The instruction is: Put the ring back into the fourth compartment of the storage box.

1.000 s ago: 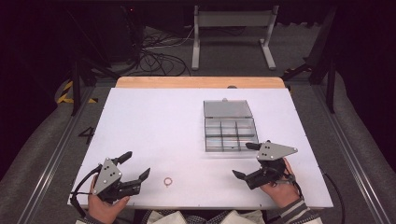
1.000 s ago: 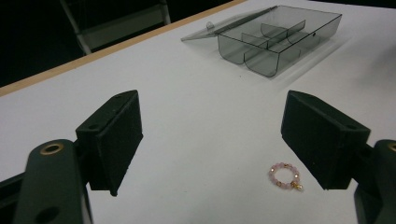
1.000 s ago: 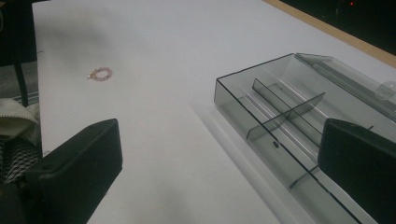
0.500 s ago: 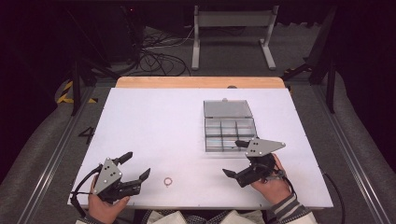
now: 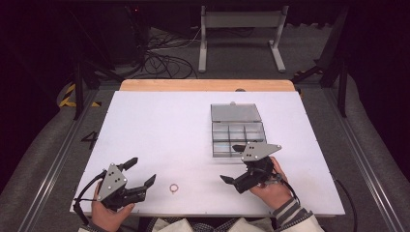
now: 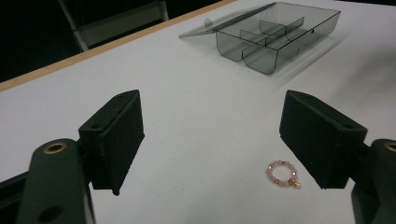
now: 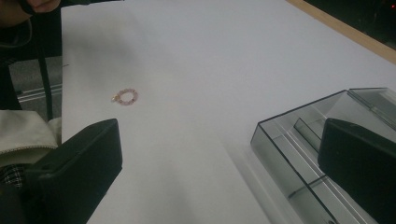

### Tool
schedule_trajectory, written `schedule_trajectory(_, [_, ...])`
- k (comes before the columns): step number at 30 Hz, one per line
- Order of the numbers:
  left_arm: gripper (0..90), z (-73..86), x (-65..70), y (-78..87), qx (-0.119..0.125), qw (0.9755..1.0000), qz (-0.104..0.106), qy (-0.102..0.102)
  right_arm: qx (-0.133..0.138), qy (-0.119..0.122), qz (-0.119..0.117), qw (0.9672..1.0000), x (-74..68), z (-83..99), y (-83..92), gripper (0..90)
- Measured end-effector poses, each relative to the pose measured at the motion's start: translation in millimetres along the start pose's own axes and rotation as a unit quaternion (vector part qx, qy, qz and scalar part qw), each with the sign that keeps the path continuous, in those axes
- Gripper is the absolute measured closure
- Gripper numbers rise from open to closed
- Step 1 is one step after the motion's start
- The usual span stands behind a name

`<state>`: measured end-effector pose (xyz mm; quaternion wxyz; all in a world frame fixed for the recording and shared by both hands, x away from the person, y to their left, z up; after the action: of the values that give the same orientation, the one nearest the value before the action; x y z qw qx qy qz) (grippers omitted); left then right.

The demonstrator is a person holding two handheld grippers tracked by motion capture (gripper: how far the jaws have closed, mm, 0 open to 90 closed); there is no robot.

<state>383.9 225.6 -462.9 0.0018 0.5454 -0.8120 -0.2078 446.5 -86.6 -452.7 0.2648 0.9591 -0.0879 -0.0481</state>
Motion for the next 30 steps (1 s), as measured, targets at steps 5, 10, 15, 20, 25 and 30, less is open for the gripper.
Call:
schedule_trajectory(5, [22.6,0.3,-0.8,-0.5,-0.001,1.0000,-0.003,-0.005,0.004,-0.003,-0.011,0.9999,-2.5,-3.3,-3.6,0.3])
schedule_trajectory(10, [22.8,0.3,-0.4,-0.6,-0.001,1.0000,-0.004,-0.006,0.019,-0.024,-0.039,0.9988,-6.0,-7.2,-5.9,0.9])
schedule_trajectory(15, [22.8,0.3,-0.5,-0.6,-0.001,1.0000,-0.005,-0.006,0.015,-0.030,-0.040,0.9986,-9.3,-8.9,-9.7,6.3])
schedule_trajectory(20, [22.9,0.4,-0.3,-0.4,-0.002,1.0000,-0.004,-0.006,0.007,-0.027,-0.034,0.9990,-14.5,-12.5,-16.9,14.8])
schedule_trajectory(25, [22.8,0.4,-0.4,-0.4,-0.002,1.0000,-0.004,-0.006,-0.005,-0.017,-0.039,0.9991,-19.3,-17.0,-29.0,20.9])
schedule_trajectory(30, [22.9,0.3,-0.7,-0.3,-0.001,1.0000,-0.004,-0.007,-0.019,-0.010,-0.050,0.9985,-23.2,-20.2,-46.2,24.9])
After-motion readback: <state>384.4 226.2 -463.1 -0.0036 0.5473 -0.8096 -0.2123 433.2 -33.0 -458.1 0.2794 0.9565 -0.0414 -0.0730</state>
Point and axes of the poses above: each handheld gripper's, and its own axes: y roughly backward along the jaws, z roughly out of its underside, x roughly to its right, the point moved 6 cm from there along -y, roughly forward along the jaws, and after that the axes turned 14 degrees about -z, right-handed, at the moved point
